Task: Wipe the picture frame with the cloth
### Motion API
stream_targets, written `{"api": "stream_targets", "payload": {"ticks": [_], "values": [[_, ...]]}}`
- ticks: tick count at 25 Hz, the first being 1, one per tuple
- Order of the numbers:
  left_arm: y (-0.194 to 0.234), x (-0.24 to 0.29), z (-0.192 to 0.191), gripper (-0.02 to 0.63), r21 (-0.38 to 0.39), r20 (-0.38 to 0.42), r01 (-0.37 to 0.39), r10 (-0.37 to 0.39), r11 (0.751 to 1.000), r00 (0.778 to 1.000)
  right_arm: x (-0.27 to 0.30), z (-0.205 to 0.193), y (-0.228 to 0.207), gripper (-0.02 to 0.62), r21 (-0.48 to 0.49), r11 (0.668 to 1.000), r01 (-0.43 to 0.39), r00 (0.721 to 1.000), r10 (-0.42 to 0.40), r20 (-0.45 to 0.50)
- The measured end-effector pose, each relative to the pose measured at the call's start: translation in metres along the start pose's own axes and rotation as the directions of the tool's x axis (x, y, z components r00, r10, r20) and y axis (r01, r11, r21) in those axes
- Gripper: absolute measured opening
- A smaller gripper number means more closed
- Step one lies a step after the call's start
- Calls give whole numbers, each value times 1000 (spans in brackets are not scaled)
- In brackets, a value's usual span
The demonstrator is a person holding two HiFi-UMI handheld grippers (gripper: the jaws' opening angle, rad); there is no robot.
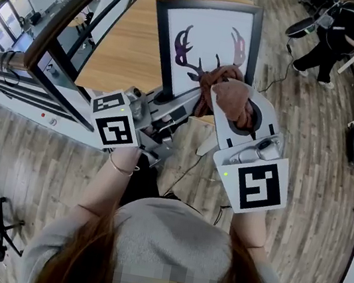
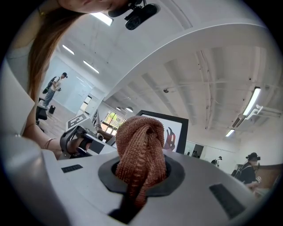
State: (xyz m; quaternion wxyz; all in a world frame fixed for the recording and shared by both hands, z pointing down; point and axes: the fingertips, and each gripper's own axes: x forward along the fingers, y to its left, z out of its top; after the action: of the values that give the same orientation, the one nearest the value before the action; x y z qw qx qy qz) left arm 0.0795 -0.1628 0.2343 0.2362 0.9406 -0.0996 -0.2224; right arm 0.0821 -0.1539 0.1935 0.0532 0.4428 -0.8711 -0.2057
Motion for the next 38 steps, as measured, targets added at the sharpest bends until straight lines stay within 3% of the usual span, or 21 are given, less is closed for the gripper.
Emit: {"api": "stream_targets", "payload": {"ticks": [10, 26, 38], "values": [[-1, 1, 1, 18, 17, 8, -14, 14, 1000, 1000, -15, -20, 7, 46, 33, 999, -8, 999, 9, -33], [0, 0, 0, 18, -6, 9, -18, 18, 1000, 1000, -23, -29, 17, 46, -10, 1000, -2, 995, 1, -102], [-4, 1, 3, 18, -10, 45, -25, 25, 1000, 999, -40, -48, 37, 46, -59, 995, -82, 978, 69, -196]]}}
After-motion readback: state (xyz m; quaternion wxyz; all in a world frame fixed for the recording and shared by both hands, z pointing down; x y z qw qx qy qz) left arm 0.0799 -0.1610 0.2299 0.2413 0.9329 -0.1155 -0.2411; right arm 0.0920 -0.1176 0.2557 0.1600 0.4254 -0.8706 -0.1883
